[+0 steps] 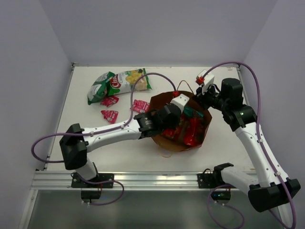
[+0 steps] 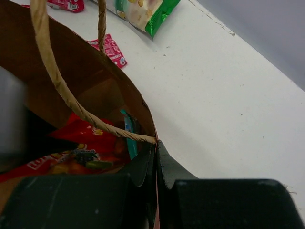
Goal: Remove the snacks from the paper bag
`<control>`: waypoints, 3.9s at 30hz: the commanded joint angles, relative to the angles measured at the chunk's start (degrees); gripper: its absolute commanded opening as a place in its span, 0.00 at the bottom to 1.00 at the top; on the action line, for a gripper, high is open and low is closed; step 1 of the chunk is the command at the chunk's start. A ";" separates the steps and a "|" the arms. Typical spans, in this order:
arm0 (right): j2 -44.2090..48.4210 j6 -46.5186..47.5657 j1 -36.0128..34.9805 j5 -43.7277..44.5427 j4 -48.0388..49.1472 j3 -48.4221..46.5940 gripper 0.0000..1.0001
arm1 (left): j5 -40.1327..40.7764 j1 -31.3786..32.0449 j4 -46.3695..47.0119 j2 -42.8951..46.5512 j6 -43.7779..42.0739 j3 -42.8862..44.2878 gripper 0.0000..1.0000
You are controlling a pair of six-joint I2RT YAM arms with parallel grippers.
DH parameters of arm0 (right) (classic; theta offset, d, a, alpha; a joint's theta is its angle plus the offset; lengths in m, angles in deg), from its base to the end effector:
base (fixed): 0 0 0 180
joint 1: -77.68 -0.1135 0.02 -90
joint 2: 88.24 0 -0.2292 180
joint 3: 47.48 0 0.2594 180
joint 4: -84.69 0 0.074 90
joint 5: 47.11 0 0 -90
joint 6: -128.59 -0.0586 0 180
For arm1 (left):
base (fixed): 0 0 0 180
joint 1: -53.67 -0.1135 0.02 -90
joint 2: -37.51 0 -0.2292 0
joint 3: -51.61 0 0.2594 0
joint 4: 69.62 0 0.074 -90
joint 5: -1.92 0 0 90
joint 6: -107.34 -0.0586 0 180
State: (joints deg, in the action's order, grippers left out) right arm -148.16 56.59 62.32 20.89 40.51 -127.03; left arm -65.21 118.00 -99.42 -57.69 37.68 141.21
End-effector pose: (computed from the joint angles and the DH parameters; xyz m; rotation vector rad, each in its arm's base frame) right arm 0.2509 0.0917 0.3457 -0.8003 1.8145 0.3533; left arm 0.1952 -0.3536 0.2423 0.5978 2.0801 -0.4264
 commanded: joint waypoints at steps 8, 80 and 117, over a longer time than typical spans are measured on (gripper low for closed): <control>0.95 -0.51 -0.11 2.13 4.97 0.08 0.00 | 10.05 0.35 0.16 24.96 -11.98 17.55 0.00; -1.51 2.48 -0.73 -4.19 1.19 -4.49 0.00 | -35.79 -6.94 -2.91 6.88 -60.85 7.18 1.00; -0.72 2.48 -1.79 2.66 4.35 -0.45 0.00 | -36.61 -10.02 -2.12 12.83 -58.93 20.10 0.00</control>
State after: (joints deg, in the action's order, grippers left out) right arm -149.89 59.24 60.69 22.07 41.03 -126.92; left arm -104.58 108.41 -106.80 -51.29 -24.48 156.95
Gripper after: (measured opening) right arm 0.024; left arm 0.017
